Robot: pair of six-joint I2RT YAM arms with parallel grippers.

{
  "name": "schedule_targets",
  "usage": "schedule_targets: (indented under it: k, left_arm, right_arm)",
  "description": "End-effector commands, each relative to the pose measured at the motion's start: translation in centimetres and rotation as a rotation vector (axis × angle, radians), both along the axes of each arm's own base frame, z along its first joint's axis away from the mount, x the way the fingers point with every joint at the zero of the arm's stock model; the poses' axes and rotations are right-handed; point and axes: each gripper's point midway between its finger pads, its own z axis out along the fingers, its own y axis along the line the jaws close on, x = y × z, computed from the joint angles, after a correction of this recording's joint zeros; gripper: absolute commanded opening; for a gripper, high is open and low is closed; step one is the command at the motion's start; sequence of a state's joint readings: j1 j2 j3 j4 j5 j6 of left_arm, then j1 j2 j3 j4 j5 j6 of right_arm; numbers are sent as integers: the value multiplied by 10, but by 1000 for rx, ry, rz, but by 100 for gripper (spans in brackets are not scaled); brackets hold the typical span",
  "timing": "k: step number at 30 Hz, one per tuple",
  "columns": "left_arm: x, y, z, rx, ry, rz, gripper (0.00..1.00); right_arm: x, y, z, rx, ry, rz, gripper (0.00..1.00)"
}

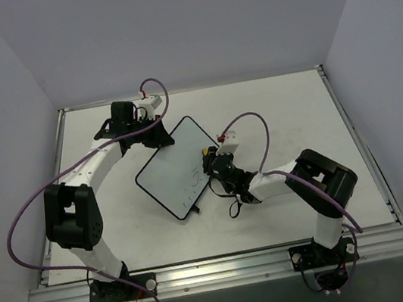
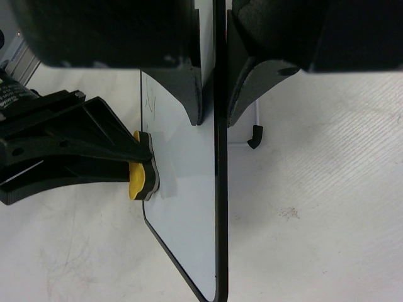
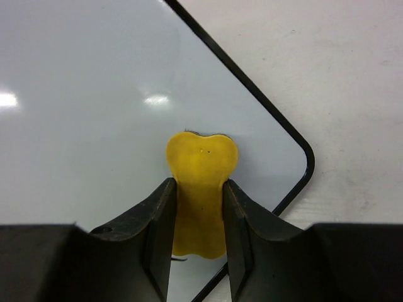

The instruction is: Erase the whiteboard

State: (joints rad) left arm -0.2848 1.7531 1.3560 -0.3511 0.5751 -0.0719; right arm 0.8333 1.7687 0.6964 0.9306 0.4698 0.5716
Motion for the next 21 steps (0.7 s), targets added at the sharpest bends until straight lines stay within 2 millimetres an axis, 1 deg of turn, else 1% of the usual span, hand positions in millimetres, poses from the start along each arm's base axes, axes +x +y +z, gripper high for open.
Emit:
schedule_targets:
  k: [1, 3, 4, 6, 7, 8, 9, 11, 12, 14, 16, 18, 19, 20, 21]
  left_arm:
    - [-18, -1, -29, 98, 33, -41, 2]
    - [-18, -2, -29, 99, 31, -41, 2]
    - [-18, -2, -28, 98, 28, -41, 2]
    - [-18, -2, -29, 98, 30, -41, 2]
    - [-18, -2, -29, 100, 30, -40, 2]
    - [-18, -2, -29, 100, 30, -40, 2]
    - [-18, -2, -28, 99, 27, -40, 2]
    - [-17, -2, -28, 99, 27, -40, 2]
    - [-17, -2, -28, 99, 28, -40, 2]
    - [-18, -2, -28, 99, 28, -40, 2]
    - [-17, -2, -27, 98, 24, -40, 2]
    - [-18, -2, -27, 98, 25, -40, 2]
    - [-17, -1, -28, 100, 25, -38, 2]
    - [-17, -1, -28, 102, 26, -37, 2]
    - [-17, -1, -28, 102, 26, -37, 2]
  right_arm:
    - [-38, 22, -32, -147, 65, 92, 0]
    - [-48, 41, -30, -159, 49, 123, 0]
    - [-63, 58, -29, -159, 37, 165, 0]
    - [-75, 75, -29, -155, 24, 194, 0]
    - [-90, 89, -28, -154, 15, 231, 0]
    - [-95, 95, -29, -160, 7, 242, 0]
    - [-99, 104, -24, -150, -3, 263, 0]
    - [-112, 117, -26, -162, -2, 301, 0]
    - [-114, 123, -22, -152, -6, 311, 0]
    - [-117, 125, -23, -136, 3, 312, 0]
    - [-112, 114, -27, -151, 5, 276, 0]
    - [-97, 99, -29, -139, 18, 222, 0]
    - [-93, 87, -34, -138, 28, 204, 0]
    - [-87, 80, -32, -123, 29, 186, 0]
    - [-75, 67, -34, -115, 37, 144, 0]
